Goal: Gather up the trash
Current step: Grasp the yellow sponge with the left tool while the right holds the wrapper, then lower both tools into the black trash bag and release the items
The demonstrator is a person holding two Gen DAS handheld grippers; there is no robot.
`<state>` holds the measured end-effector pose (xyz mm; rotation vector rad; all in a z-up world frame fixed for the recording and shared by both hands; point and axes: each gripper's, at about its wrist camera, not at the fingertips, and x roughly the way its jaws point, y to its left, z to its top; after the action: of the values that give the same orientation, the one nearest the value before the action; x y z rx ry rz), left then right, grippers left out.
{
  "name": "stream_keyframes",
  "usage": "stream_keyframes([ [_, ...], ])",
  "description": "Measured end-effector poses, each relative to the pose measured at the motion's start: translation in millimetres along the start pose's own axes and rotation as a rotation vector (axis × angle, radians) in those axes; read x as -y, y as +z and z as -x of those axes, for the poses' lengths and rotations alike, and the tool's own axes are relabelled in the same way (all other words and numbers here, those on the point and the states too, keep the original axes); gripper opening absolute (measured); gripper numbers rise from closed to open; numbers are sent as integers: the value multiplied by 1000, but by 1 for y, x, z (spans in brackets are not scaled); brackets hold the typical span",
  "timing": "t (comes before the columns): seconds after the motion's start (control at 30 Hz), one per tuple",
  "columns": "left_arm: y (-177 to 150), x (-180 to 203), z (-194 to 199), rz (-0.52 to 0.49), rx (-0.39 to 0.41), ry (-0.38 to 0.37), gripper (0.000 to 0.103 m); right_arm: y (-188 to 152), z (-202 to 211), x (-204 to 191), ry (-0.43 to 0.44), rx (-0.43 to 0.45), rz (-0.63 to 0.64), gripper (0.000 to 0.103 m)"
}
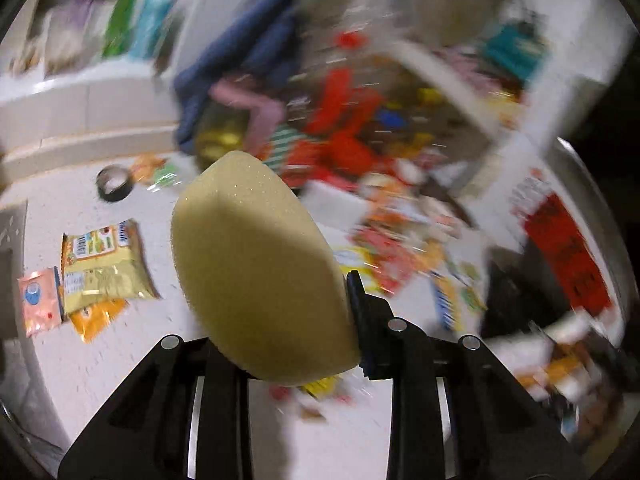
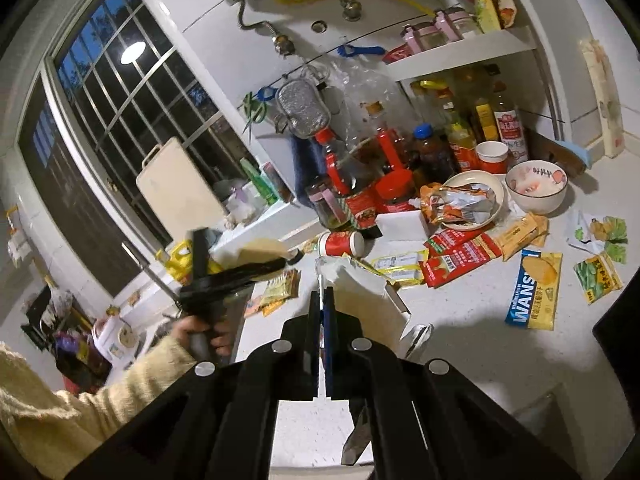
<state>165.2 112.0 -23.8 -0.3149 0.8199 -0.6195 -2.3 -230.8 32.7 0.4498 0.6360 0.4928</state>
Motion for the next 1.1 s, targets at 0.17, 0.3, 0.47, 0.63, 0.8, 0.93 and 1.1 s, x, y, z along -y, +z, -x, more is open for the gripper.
stream_keyframes([
  [0.17,-50,68,38,-141,-66,-127,26,-14,19,1,-17,-58,25,1],
  [0.3,-117,124,48,-244,-204,-238,26,-38,38,10,-42,-125,3,1],
  [0.47,-195,182,31,-377,-406,-339,26,-76,65,19,-80,-219,-44,1],
  [0.63,-265,197,-15,-434,-586,-339,26,-121,68,41,-130,-329,-89,1],
  [0.8,-314,174,-77,-397,-717,-263,26,-182,37,74,-190,-467,-106,1],
  [0.93,-348,158,-113,-387,-800,-202,26,-228,4,103,-224,-570,-114,1],
  [1.1,-374,147,-134,-369,-868,-154,26,-258,-28,121,-244,-639,-95,1],
])
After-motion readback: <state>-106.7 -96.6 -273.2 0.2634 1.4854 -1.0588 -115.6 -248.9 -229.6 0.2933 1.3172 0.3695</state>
